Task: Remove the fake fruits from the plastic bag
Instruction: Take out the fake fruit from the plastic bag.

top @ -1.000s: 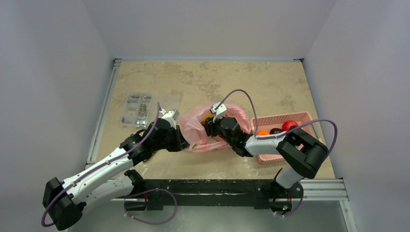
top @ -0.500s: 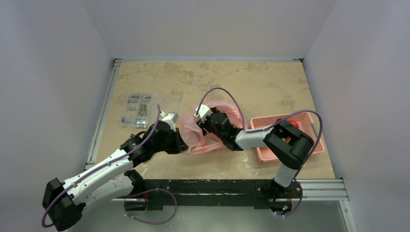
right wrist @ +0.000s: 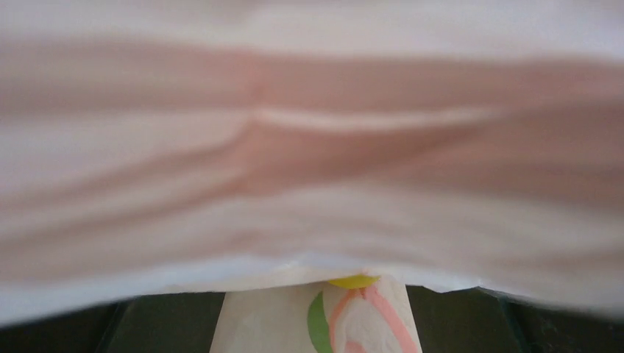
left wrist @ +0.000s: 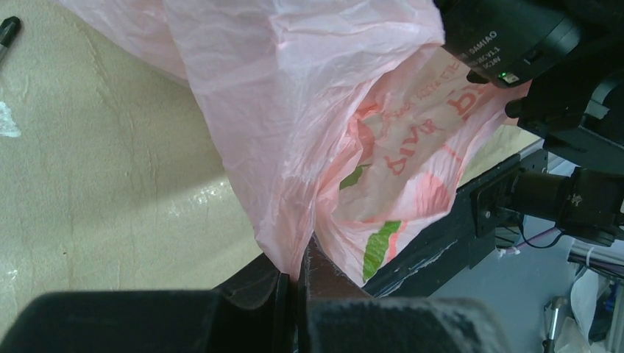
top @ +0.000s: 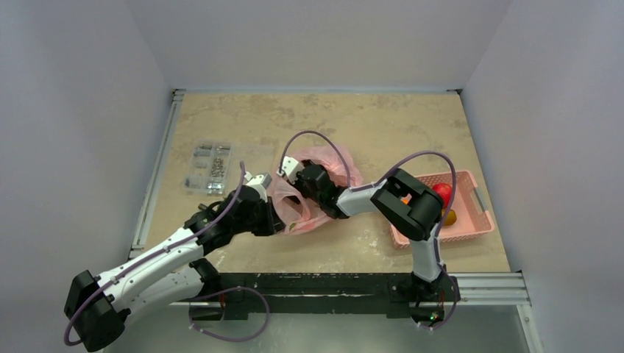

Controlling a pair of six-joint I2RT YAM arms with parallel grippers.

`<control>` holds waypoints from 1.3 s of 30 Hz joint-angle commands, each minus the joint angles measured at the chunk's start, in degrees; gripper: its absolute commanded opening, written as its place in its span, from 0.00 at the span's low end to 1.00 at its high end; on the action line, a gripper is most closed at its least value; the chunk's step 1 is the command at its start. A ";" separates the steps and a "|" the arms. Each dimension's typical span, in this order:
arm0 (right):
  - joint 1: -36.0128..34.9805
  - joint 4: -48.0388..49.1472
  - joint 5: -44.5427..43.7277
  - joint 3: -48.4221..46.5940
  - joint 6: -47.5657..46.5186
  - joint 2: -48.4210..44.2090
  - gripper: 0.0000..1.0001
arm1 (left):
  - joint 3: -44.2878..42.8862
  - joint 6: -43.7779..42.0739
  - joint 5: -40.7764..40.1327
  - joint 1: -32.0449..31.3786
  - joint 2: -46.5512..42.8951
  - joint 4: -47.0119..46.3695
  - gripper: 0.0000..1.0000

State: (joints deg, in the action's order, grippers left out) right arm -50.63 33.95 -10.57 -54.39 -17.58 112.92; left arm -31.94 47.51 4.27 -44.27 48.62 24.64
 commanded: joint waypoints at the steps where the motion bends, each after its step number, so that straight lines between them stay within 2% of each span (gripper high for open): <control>1: -0.30 -2.70 0.73 -3.03 0.68 2.89 0.80 | 0.96 1.04 0.69 -0.03 -0.60 -1.88 0.00; 7: -0.26 -0.07 -1.33 0.01 2.97 -0.32 0.60 | 1.59 1.10 0.23 -0.03 -1.21 -1.54 0.00; 12: -0.35 -0.73 -2.42 4.58 7.12 -6.03 0.31 | 1.87 1.34 -0.01 -0.03 -1.08 -2.00 0.00; 16: -0.35 -0.60 -0.82 9.46 11.43 -10.58 0.29 | 0.13 -0.03 -1.05 -0.03 -0.32 -0.69 0.00; 20: -0.43 -4.48 1.16 12.37 16.02 -15.99 0.24 | -1.83 -1.33 -1.80 0.06 0.65 0.30 0.00; 22: -0.44 -8.69 2.97 12.57 18.84 -18.28 0.17 | -2.39 -1.57 -1.90 0.06 0.95 0.27 0.00; 24: -0.44 -15.13 3.44 11.59 22.33 -19.85 0.05 | -2.78 -1.83 -1.98 0.06 1.07 0.27 0.00; 33: -0.52 -38.74 -1.87 10.83 33.62 -28.39 0.01 | -3.34 -1.51 -3.89 0.06 1.22 0.13 0.00; 39: -0.52 -42.84 1.21 12.39 38.36 -37.40 0.00 | -3.85 -0.50 -7.57 0.15 1.00 0.37 0.00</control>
State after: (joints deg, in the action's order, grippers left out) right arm -51.00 -3.73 -9.85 -42.06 15.07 81.47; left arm -32.82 46.92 0.38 -44.27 49.87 25.58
